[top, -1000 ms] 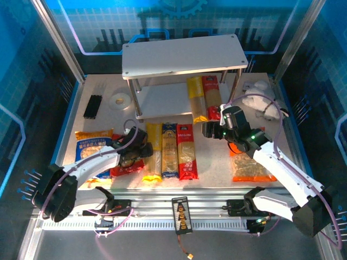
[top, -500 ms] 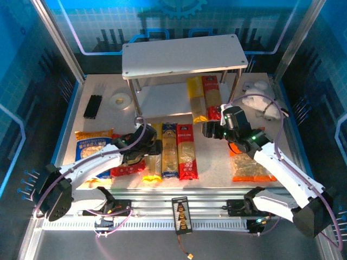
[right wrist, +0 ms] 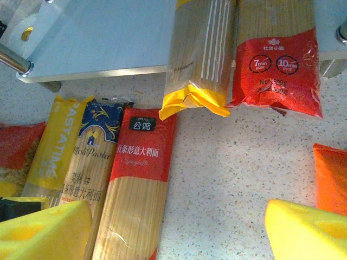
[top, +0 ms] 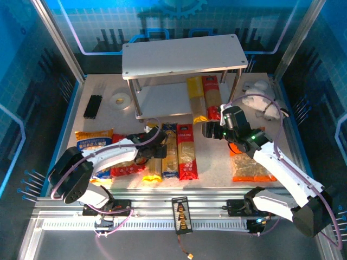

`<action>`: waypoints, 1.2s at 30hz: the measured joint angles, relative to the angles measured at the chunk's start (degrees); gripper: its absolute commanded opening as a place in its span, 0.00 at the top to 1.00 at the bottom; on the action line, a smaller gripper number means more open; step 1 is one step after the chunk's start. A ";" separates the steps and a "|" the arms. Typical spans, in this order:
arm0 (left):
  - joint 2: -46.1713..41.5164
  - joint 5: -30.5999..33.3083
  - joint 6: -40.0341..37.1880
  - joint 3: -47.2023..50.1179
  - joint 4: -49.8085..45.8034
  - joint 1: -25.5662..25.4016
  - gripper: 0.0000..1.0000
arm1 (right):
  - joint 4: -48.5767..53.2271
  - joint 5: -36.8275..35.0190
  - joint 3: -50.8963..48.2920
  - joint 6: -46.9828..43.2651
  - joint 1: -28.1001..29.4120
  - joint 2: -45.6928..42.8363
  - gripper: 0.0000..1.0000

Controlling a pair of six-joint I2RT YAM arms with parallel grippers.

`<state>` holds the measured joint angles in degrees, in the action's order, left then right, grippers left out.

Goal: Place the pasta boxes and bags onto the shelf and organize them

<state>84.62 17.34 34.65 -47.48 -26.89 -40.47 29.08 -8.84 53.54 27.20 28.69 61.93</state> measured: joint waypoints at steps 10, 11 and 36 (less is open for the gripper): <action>4.35 -0.24 0.61 -0.04 0.70 0.61 0.20 | 0.02 0.57 -1.66 0.02 -1.55 -1.64 0.16; 4.76 -0.31 0.83 -0.04 1.01 0.72 0.20 | 0.02 0.68 -1.79 0.00 -1.73 -1.88 0.16; 8.46 -2.29 1.22 -2.64 1.95 2.19 0.83 | 1.01 1.62 -2.19 0.02 -3.32 -4.33 0.16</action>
<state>93.08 15.05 35.88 -50.13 -24.95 -38.28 30.09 -7.22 51.35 27.22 25.36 57.60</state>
